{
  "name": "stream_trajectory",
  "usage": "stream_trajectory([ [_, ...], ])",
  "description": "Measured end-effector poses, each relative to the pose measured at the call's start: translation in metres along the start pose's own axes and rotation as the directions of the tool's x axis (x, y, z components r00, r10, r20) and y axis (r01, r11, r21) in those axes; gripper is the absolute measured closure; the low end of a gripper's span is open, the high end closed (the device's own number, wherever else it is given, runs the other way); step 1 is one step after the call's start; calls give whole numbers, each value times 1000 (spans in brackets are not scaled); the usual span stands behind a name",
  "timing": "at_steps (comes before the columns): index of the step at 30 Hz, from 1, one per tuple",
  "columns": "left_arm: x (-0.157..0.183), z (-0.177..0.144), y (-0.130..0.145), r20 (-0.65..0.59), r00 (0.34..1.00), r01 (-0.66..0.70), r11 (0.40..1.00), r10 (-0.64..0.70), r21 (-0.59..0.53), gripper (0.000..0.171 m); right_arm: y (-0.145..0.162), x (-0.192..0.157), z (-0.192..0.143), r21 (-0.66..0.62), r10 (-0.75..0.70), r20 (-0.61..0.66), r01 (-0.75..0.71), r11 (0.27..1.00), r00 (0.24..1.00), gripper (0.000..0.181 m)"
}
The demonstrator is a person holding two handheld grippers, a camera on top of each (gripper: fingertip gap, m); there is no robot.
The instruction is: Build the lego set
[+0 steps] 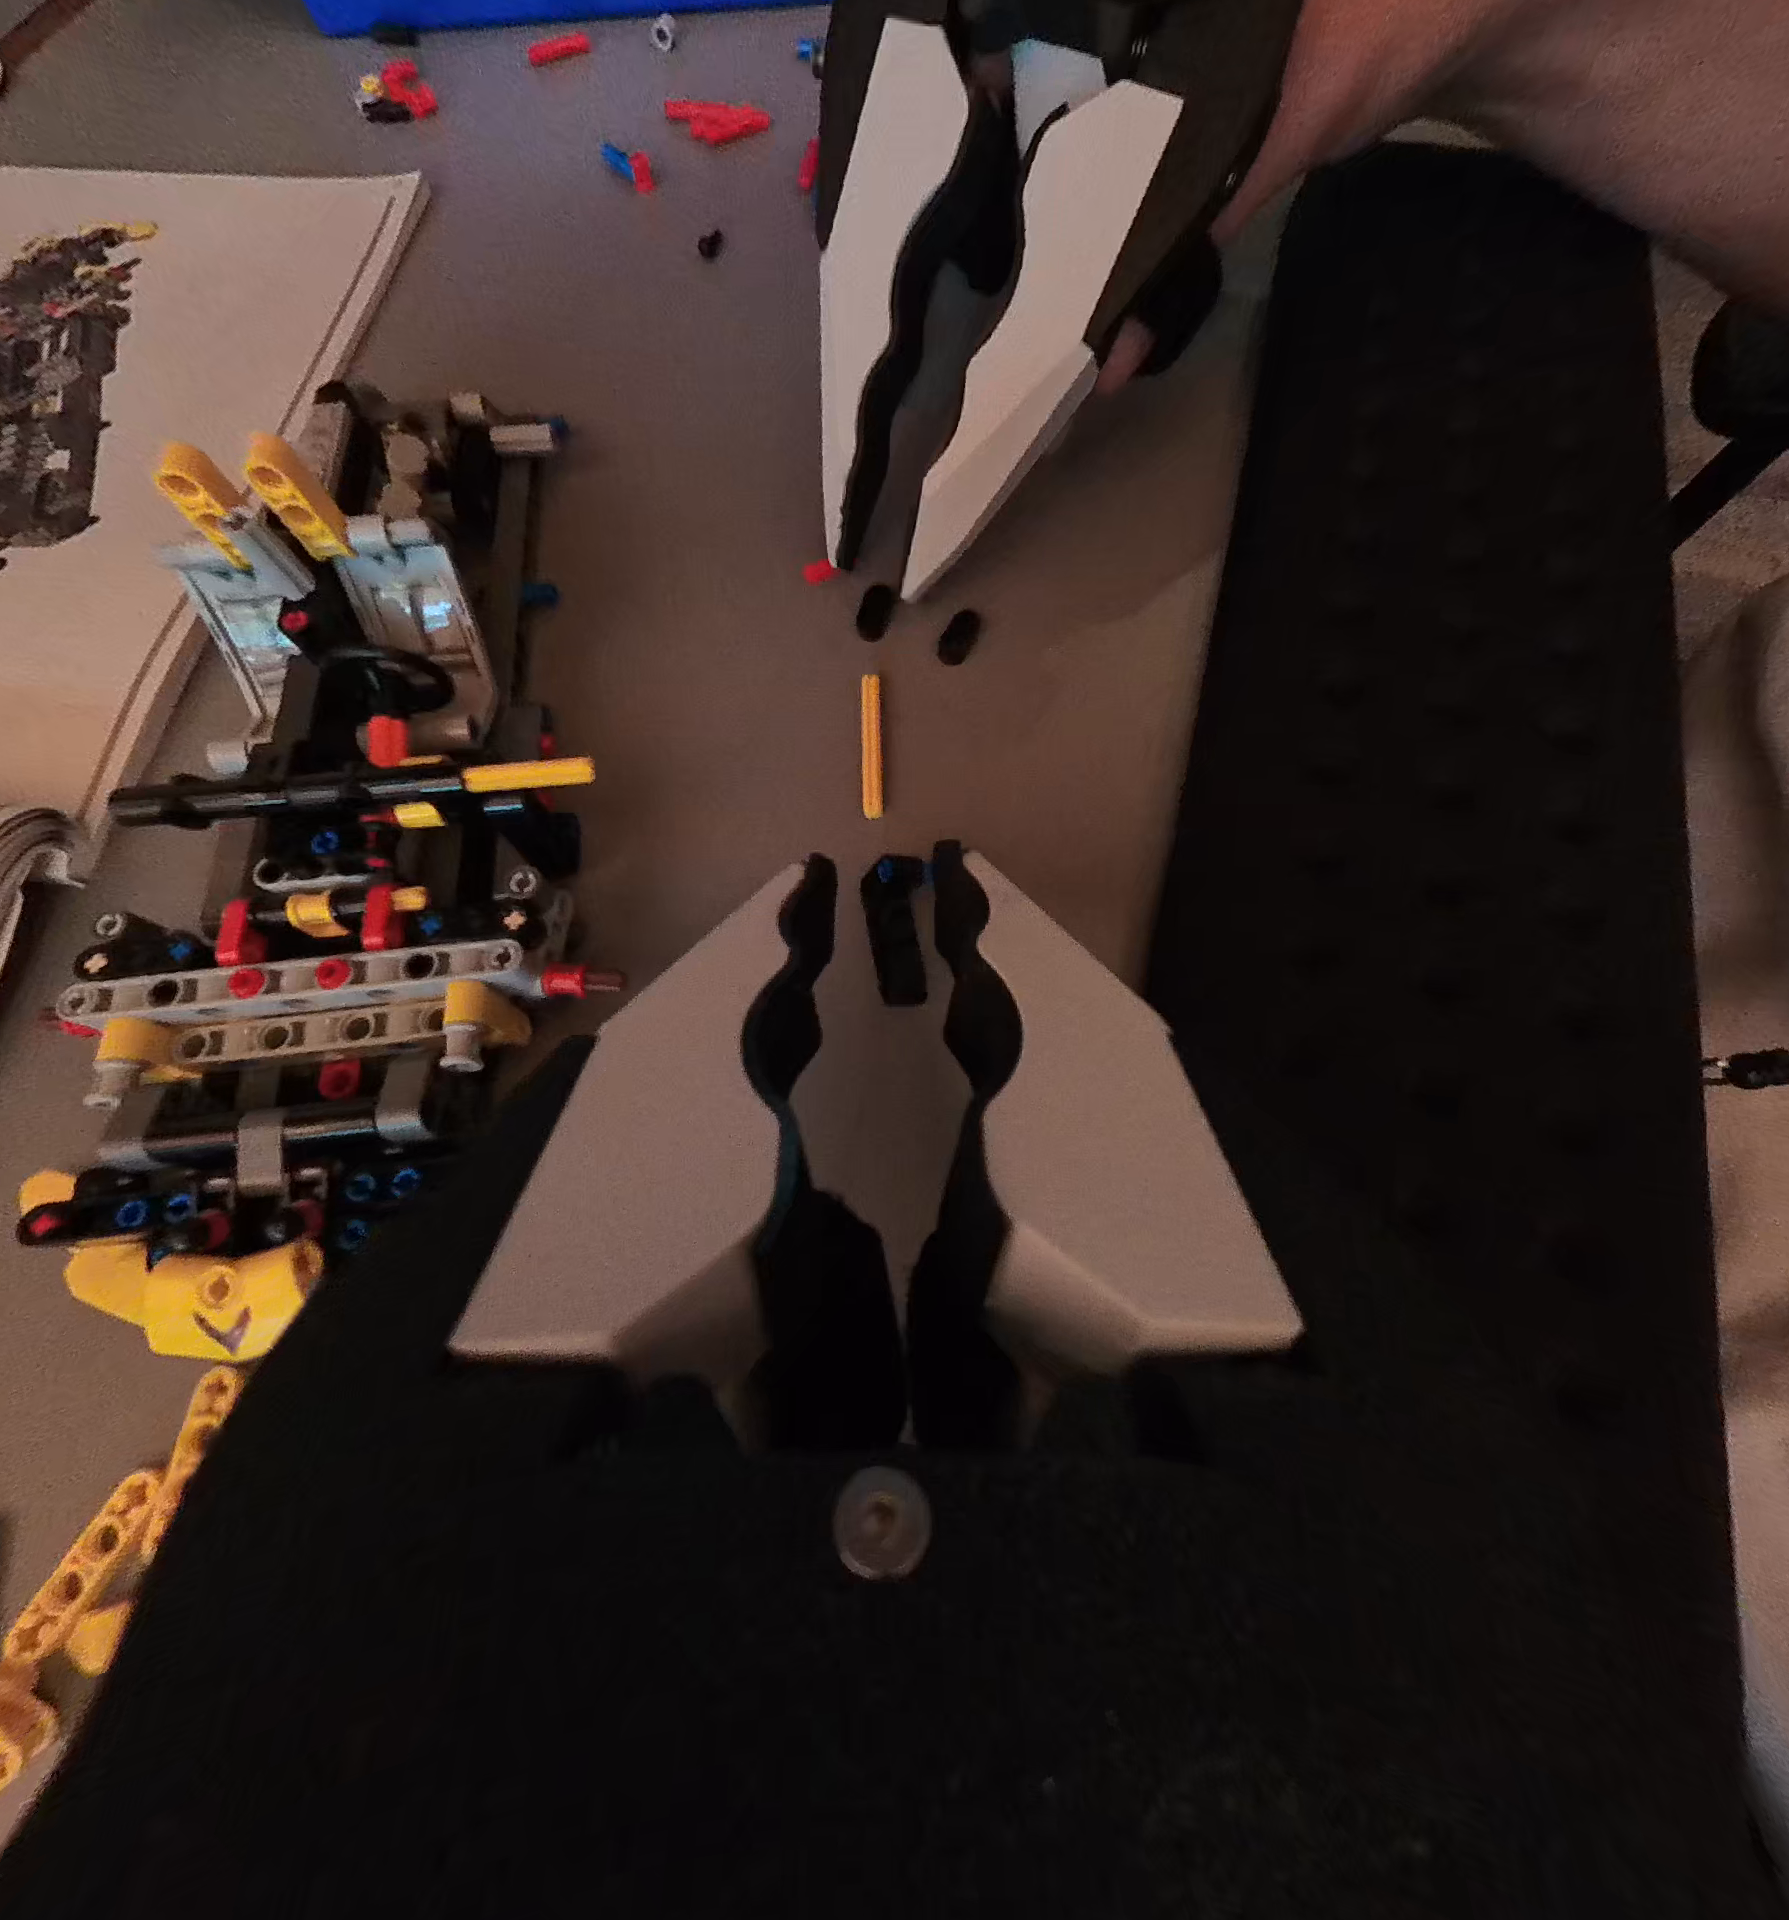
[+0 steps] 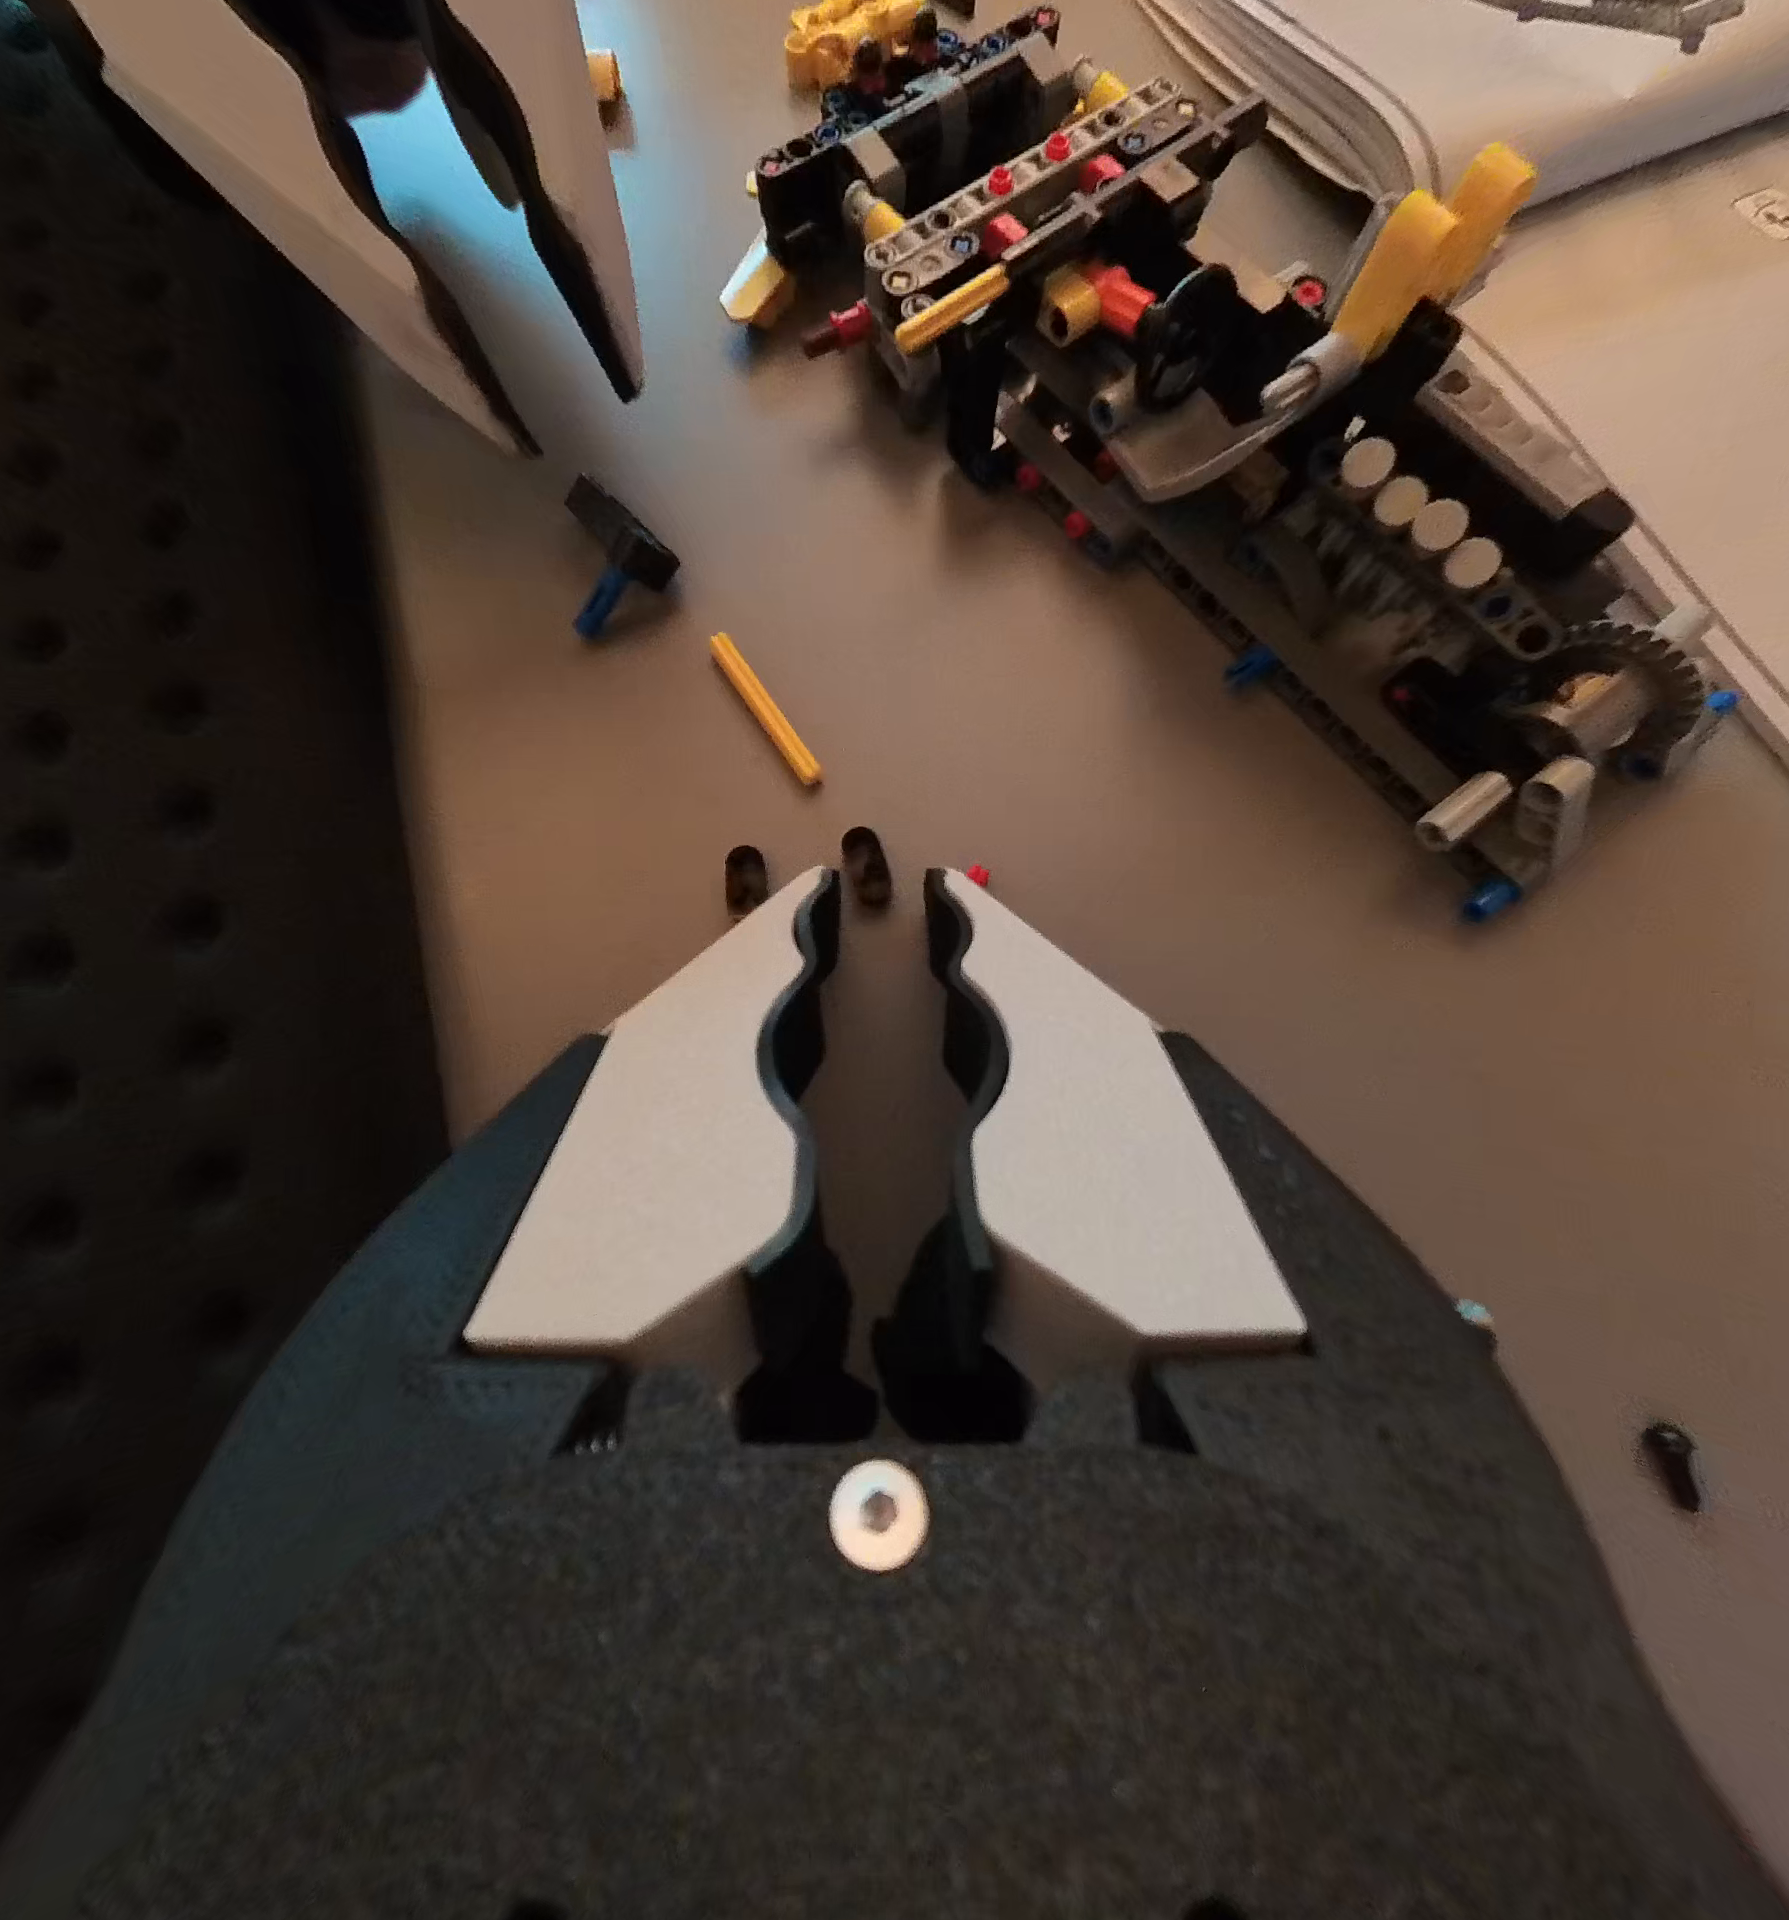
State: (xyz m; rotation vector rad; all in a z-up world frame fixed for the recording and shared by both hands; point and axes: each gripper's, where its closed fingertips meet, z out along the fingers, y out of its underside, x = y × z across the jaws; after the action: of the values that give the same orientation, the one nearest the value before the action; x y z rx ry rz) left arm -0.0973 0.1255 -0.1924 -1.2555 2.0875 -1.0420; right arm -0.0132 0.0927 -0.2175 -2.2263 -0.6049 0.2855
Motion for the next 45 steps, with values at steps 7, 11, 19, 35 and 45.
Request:
stream_trajectory([
  [7,-4,9,-8,-12,1000,-16,999,16,30,156,4,15,-6,12,42,-49,-41,999,998,166],
  [11,-5,13,-15,-16,1000,-14,999,15,45,156,5,16,1,-12,60,-54,-60,998,997,171],
  [19,-14,12,-38,102,992,-86,988,73,130,161,-21,8,-1,81,92,-22,-90,993,996,178],
  [35,-7,-16,-77,-454,767,607,742,-453,285,165,-107,-28,-23,303,-429,-425,572,763,797,179],
  [45,5,-17,-77,-525,737,609,754,-425,244,171,-109,-39,-25,331,-484,-424,628,704,766,178],
])
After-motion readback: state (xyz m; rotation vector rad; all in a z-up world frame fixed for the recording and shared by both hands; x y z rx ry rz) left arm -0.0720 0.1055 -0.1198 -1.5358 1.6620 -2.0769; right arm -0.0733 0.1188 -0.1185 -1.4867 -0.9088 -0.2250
